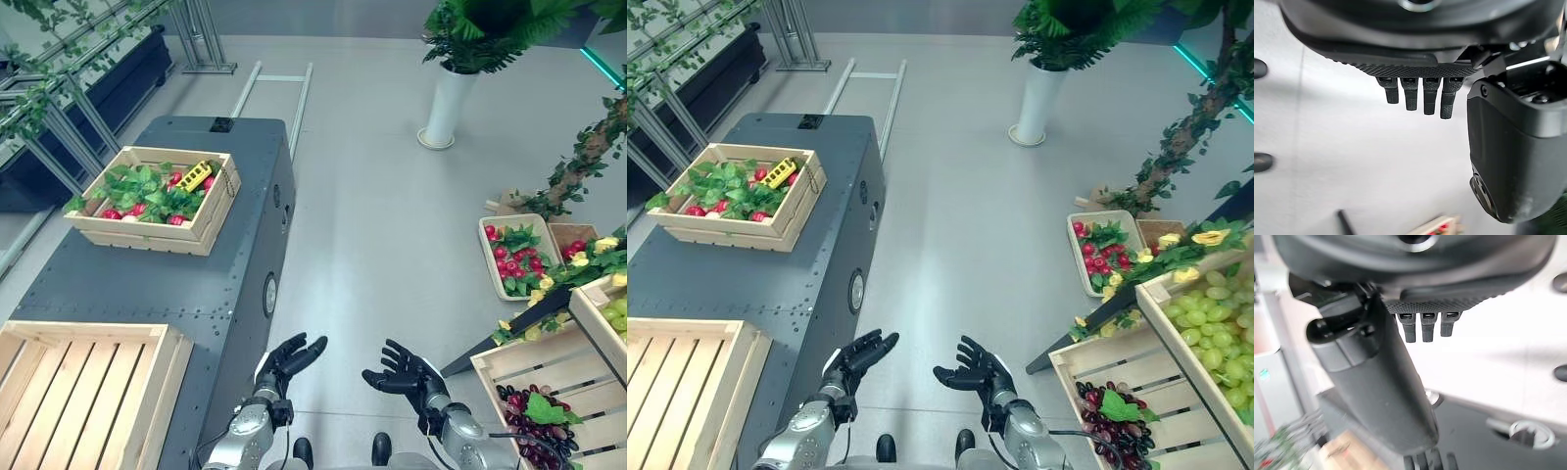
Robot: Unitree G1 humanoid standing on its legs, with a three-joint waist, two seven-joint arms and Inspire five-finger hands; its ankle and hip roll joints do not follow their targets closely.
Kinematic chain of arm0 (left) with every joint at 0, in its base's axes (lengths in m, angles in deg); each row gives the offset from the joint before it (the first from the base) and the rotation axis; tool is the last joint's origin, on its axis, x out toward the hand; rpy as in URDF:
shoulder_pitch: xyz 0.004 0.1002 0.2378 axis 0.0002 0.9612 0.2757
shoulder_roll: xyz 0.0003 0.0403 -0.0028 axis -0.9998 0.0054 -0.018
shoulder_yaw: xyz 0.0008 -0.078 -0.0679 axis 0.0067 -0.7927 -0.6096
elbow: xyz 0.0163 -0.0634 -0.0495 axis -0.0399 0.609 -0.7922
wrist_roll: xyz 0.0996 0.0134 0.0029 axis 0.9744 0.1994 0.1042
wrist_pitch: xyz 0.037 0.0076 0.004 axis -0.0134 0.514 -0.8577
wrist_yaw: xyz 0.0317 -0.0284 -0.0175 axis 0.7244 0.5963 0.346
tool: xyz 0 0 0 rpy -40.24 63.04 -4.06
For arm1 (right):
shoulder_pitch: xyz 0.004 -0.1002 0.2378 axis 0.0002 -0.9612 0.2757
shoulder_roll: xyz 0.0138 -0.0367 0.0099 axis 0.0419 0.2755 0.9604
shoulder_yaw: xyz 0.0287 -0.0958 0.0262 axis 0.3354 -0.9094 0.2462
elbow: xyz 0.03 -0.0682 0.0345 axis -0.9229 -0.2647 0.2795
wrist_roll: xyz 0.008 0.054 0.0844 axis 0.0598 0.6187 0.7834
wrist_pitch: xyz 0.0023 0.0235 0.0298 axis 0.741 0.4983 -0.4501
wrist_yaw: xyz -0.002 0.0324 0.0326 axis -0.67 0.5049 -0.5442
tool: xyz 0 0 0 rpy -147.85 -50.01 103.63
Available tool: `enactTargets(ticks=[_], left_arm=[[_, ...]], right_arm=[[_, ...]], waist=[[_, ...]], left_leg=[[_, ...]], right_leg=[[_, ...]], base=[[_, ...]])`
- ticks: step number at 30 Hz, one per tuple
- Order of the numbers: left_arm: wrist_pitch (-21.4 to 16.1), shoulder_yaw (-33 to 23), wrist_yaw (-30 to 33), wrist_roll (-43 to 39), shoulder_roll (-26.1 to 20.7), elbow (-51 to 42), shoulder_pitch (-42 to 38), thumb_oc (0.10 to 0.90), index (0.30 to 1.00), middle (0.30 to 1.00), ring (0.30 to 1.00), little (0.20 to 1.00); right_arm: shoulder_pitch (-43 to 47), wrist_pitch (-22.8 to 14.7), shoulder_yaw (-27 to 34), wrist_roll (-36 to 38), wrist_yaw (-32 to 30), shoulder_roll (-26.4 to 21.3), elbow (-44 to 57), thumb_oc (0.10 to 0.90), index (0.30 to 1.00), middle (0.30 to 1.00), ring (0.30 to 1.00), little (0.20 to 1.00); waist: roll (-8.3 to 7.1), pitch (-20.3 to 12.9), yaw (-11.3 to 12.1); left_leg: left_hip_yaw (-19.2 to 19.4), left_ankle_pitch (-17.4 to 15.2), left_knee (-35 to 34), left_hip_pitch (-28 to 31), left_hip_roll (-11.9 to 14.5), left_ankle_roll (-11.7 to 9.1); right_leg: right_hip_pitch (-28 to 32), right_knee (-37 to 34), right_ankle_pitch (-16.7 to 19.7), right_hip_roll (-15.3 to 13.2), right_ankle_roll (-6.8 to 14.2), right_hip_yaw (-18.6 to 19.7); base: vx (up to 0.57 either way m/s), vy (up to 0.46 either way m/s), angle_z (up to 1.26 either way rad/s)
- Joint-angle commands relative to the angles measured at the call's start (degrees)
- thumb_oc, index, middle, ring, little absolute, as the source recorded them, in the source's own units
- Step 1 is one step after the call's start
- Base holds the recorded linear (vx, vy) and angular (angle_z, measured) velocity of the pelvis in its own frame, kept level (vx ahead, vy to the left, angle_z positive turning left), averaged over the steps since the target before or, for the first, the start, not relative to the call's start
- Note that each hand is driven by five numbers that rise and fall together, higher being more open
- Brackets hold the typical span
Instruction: Pick up the fruits from the basket on one side to the basket on the other side
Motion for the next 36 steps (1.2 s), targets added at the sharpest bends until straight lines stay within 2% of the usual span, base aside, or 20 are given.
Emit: enactTargets(ticks=[1,2,3,6,11,19,22,24,29,36], left_arm=[[-5.8,-0.8,-0.7,4.8,0.5,9.1,-4.6,0.8,0.9,0.9,0.9,0.9],[-5.6,-1.2,-1.0,5.3,1.2,14.1,-5.2,0.8,0.9,0.9,0.9,0.9],[-5.1,-1.3,-1.0,5.2,1.3,15.2,-5.4,0.8,0.9,0.9,0.9,0.9],[-6.1,-3.3,-0.1,6.9,2.3,27.0,-5.5,0.8,0.9,0.9,0.9,0.9],[-4.5,-6.2,2.2,10.9,2.4,34.1,-4.0,0.8,0.9,0.9,0.9,0.9],[-2.3,-6.2,1.7,14.5,3.0,35.6,-3.3,0.8,0.9,0.9,0.9,0.9],[-2.9,-5.0,-0.6,15.5,2.6,35.1,-4.0,0.8,0.9,0.9,0.9,0.9],[-1.9,-3.7,-1.5,15.7,2.3,34.4,-4.8,0.8,0.9,0.9,0.9,0.9],[-1.6,-1.2,-4.2,16.7,2.1,33.5,-5.7,0.8,0.9,0.9,0.9,0.9],[-2.0,-0.2,-4.2,17.0,1.9,32.8,-5.5,0.8,0.9,0.9,0.9,0.9]], right_arm=[[4.6,-3.1,1.5,2.7,-0.8,3.6,-9.3,0.8,0.9,0.9,0.9,0.9],[5.5,-3.4,1.9,0.2,-0.8,4.0,-14.5,0.8,0.9,0.9,0.9,0.9],[5.7,-3.1,1.9,0.0,-1.0,4.1,-15.5,0.8,0.9,0.9,0.9,0.9],[6.1,-3.4,3.9,-2.2,0.1,4.7,-25.5,0.8,0.9,0.9,0.9,0.9],[5.5,-3.5,4.8,-6.1,1.0,4.8,-29.5,0.8,0.9,0.9,0.9,0.9],[4.0,-3.3,5.4,-13.6,-1.1,4.6,-33.4,0.8,0.9,0.9,0.9,0.9],[4.6,-3.3,4.1,-16.8,-1.4,4.1,-32.3,0.8,0.9,0.9,0.9,0.9],[5.0,-2.5,2.8,-18.7,-2.9,3.7,-31.5,0.8,0.9,0.9,0.9,0.9],[5.5,-1.3,2.3,-19.7,-4.0,3.3,-31.8,0.8,0.9,0.9,0.9,0.9],[5.5,-0.7,2.3,-20.7,-4.7,3.3,-32.1,0.8,0.9,0.9,0.9,0.9]], waist=[[-1.56,-3.9,0.5],[-1.45,-4.1,0.5],[-1.44,-4.1,0.5],[-1.58,-4.6,0.3],[-1.78,-5.4,-0.2],[-2.01,-6.5,-1.5],[-2.21,-6.1,-1.6],[-2.35,-5.8,-1.9],[-2.46,-5.2,-2.3],[-2.68,-5.7,-2.4]], left_leg=[[-0.1,-6.0,1.1,0.7,-3.6,2.1],[0.2,-6.1,1.1,0.8,-3.6,2.2],[0.2,-6.1,1.1,0.9,-3.6,2.3],[0.5,-6.6,0.9,1.6,-3.6,2.7],[1.0,-7.2,0.3,2.7,-3.9,3.1],[2.8,-8.2,0.2,2.7,-3.9,3.6],[3.5,-8.2,0.2,2.4,-3.9,3.7],[4.0,-8.4,0.2,2.2,-4.0,4.0],[5.1,-8.5,0.2,2.2,-3.7,4.3],[5.5,-8.9,0.2,2.7,-3.5,4.5]], right_leg=[[1.6,0.1,-2.1,1.0,-2.0,1.2],[1.7,0.1,-2.0,1.0,-2.0,1.4],[1.7,0.1,-2.0,1.1,-2.0,1.4],[1.9,0.1,-2.3,1.3,-2.1,2.3],[2.2,0.1,-2.5,1.6,-1.9,3.8],[0.8,0.1,-1.7,2.1,-1.2,5.6],[0.1,0.1,-1.2,2.2,-1.0,6.3],[-0.4,0.1,-1.0,2.3,-0.9,7.0],[-0.9,0.1,-0.7,2.6,-0.8,8.3],[-0.7,0.1,-0.8,2.9,-0.7,9.2]], base=[[0.05,0.023,-0.04],[0.03,0.019,-0.05],[0.02,0.016,-0.05],[0.02,0.016,-0.04],[0.0,0.043,-0.13],[-0.03,0.043,-0.17],[-0.06,0.017,-0.23],[-0.06,0.017,-0.16],[-0.05,0.015,-0.18],[0.01,0.003,-0.1]])
